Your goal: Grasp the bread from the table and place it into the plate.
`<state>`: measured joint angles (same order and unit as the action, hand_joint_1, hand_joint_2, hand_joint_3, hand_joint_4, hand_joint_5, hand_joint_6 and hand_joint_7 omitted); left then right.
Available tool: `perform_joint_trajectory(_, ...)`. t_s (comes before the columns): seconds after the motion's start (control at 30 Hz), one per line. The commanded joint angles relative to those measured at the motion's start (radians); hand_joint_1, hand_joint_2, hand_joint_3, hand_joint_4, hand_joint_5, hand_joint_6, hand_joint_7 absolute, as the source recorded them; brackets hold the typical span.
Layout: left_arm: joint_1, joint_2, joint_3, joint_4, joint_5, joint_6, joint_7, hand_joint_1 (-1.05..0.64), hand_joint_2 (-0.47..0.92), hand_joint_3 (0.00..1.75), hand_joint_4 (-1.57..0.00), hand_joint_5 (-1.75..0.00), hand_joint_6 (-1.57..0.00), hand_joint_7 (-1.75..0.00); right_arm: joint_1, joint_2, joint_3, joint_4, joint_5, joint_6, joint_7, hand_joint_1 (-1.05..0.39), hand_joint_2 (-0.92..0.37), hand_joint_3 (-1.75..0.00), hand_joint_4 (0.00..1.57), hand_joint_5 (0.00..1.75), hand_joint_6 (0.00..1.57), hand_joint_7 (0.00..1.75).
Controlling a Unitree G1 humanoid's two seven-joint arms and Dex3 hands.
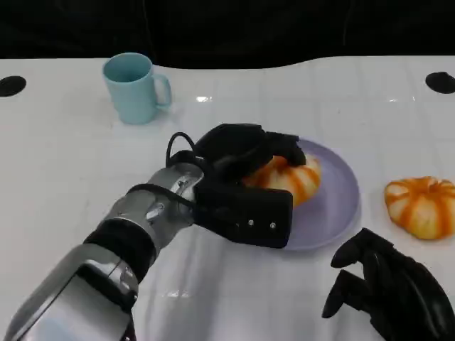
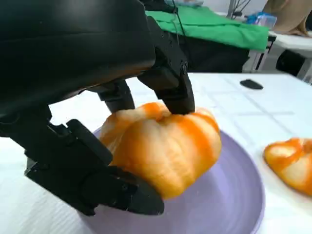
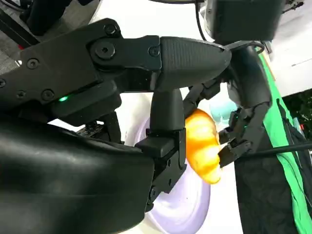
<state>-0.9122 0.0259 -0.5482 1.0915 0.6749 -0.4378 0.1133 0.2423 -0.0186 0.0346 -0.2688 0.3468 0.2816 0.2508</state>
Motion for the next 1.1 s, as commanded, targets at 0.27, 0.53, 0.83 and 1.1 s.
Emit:
perform_joint_trajectory(0.27, -0.042, 0.019, -0.071, -0.025, 0.076, 0.135, -0.069, -0.84, 0.92, 0.59, 0.00, -0.07, -0.07, -0.03, 0.009, -0.002, -0.012, -0.013, 0.012, -0.001, -0.001, -0.54, -0.92, -0.50, 0.61, 1.75, 0.42, 1.73)
perform_joint_trajectory(0.53, -0.030, 0.038, -0.053, -0.071, 0.046, 0.135, -0.120, -0.94, 0.92, 0.66, -0.01, -0.08, -0.09, -0.03, 0.007, -0.007, -0.014, -0.015, 0.007, -0.001, -0.002, -0.53, -0.92, -0.52, 0.60, 1.75, 0.41, 1.74)
perform_joint_trajectory(0.83, -0.002, 0.076, -0.034, -0.142, 0.021, 0.120, -0.142, -0.92, 0.92, 0.63, -0.04, -0.11, -0.15, -0.06, 0.007, -0.005, -0.018, -0.012, 0.015, 0.000, 0.000, -0.53, -0.92, -0.53, 0.60, 1.75, 0.40, 1.75)
perform_joint_trajectory(1.1, 0.059, 0.128, 0.018, -0.254, -0.057, 0.102, -0.223, -0.86, 0.92, 0.56, -0.06, -0.14, -0.14, -0.04, 0.005, -0.004, -0.021, -0.016, 0.018, 0.008, -0.005, -0.53, -0.92, -0.53, 0.59, 1.75, 0.40, 1.75)
